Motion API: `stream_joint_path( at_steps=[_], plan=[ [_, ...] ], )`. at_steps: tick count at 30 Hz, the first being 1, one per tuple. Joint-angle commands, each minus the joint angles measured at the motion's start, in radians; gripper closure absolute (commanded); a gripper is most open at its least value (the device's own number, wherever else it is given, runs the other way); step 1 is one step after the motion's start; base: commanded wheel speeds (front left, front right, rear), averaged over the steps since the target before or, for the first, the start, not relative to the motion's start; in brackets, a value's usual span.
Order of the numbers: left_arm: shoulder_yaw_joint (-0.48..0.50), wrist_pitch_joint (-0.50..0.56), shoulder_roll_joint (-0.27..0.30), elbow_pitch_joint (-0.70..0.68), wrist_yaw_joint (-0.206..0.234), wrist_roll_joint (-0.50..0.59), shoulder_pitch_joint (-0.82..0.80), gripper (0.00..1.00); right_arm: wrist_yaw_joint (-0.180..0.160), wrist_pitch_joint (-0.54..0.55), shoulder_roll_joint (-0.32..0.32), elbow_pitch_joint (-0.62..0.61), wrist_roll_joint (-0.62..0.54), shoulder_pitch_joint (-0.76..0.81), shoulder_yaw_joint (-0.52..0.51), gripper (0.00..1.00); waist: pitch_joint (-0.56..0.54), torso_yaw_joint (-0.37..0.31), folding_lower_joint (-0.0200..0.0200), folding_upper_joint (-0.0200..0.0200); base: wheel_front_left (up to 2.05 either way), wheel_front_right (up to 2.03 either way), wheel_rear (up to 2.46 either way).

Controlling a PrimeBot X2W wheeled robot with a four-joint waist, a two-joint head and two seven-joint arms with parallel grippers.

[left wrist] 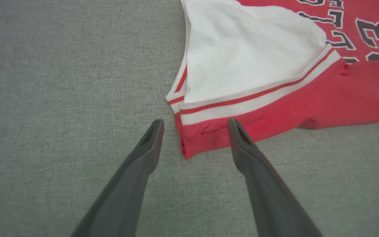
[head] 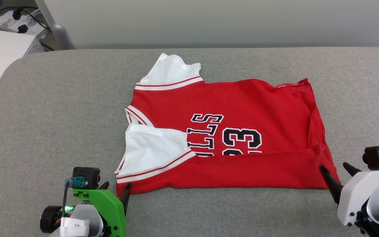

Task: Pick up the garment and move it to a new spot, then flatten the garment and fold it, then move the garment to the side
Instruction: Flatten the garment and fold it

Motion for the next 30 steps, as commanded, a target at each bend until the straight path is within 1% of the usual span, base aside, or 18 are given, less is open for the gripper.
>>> stream_joint_path(
  at_steps=[1,4,8,10,13,14,15,16,17,18,21,23,25,26,28,30],
  plan=[
    [0.003,0.008,0.009,0.003,0.011,-0.004,0.006,0.0,-0.001,0.004,0.007,-0.007,-0.006,0.008,0.002,0.0,0.022,-0.015,0.0,0.0,0.0,0.0,0.0],
    [0.01,0.013,0.008,0.022,0.021,-0.009,-0.001,0.0,-0.001,0.01,0.012,-0.009,-0.009,0.009,0.014,0.0,0.037,-0.026,0.0,0.0,0.0,0.0,0.0],
    [0.004,0.048,0.011,0.064,0.033,-0.016,-0.008,0.0,-0.001,0.01,0.011,-0.01,-0.009,-0.001,0.025,0.0,0.057,-0.039,0.0,0.0,0.0,0.0,0.0],
    [0.001,0.059,0.006,0.083,0.027,-0.022,-0.014,0.0,-0.001,0.009,0.012,-0.01,-0.01,-0.007,0.026,0.0,0.069,-0.043,0.0,0.0,0.0,0.0,0.0],
    [-0.012,0.068,-0.004,0.116,0.007,-0.022,-0.023,0.0,-0.001,-0.002,0.017,-0.007,-0.02,-0.015,0.017,0.0,0.075,-0.044,0.0,0.0,0.0,0.0,0.0],
    [-0.019,0.074,-0.008,0.129,-0.001,-0.023,-0.025,0.05,-0.001,-0.003,0.019,-0.005,-0.022,-0.015,0.015,0.0,0.075,-0.043,0.0,0.0,0.0,0.0,0.0],
    [-0.026,0.082,-0.012,0.14,-0.01,-0.025,-0.025,0.5,-0.001,-0.003,0.019,-0.003,-0.023,-0.015,0.014,0.0,0.074,-0.043,0.0,0.0,0.0,0.0,0.0],
    [-0.032,0.091,-0.018,0.15,-0.019,-0.031,-0.024,0.88,-0.001,-0.003,0.019,-0.001,-0.024,-0.014,0.013,0.0,0.073,-0.042,0.0,0.0,0.0,0.0,0.0],
    [-0.04,0.103,-0.025,0.162,-0.035,-0.038,-0.023,1.0,-0.001,-0.003,0.019,0.001,-0.024,-0.013,0.011,0.0,0.068,-0.04,0.0,0.0,0.0,0.0,0.0],
    [-0.048,0.114,-0.031,0.173,-0.048,-0.044,-0.021,1.0,-0.001,-0.002,0.018,0.004,-0.025,-0.01,0.008,0.0,0.062,-0.038,0.0,0.0,0.0,0.0,0.0],
    [-0.051,0.112,-0.044,0.19,-0.069,-0.056,-0.018,1.0,-0.001,0.005,0.013,0.009,-0.025,-0.004,0.001,0.0,0.045,-0.031,0.0,0.0,0.0,0.0,0.0],
    [-0.043,0.096,-0.05,0.19,-0.077,-0.065,-0.014,1.0,-0.001,0.013,0.004,0.01,-0.03,-0.001,-0.002,0.0,0.033,-0.024,0.0,0.0,0.0,0.0,0.0],
    [-0.031,0.072,-0.059,0.166,-0.098,-0.08,-0.009,1.0,-0.001,0.023,-0.003,0.011,-0.028,0.0,-0.003,0.0,0.022,-0.016,0.0,0.0,0.0,0.0,0.0],
    [-0.017,0.059,-0.065,0.15,-0.102,-0.097,-0.003,1.0,-0.001,0.032,-0.006,0.015,-0.033,0.0,-0.011,0.0,0.018,-0.01,0.0,0.0,0.0,0.0,0.0],
    [-0.008,0.046,-0.057,0.116,-0.098,-0.097,0.003,1.0,-0.001,0.049,-0.009,0.026,-0.044,-0.001,-0.025,0.0,0.013,0.001,0.0,0.0,0.0,0.0,0.0],
    [0.003,0.03,-0.045,0.074,-0.08,-0.09,0.007,1.0,-0.001,0.063,-0.006,0.043,-0.061,-0.007,-0.045,0.0,0.013,0.011,0.0,0.0,0.0,0.0,0.0]
  ],
)
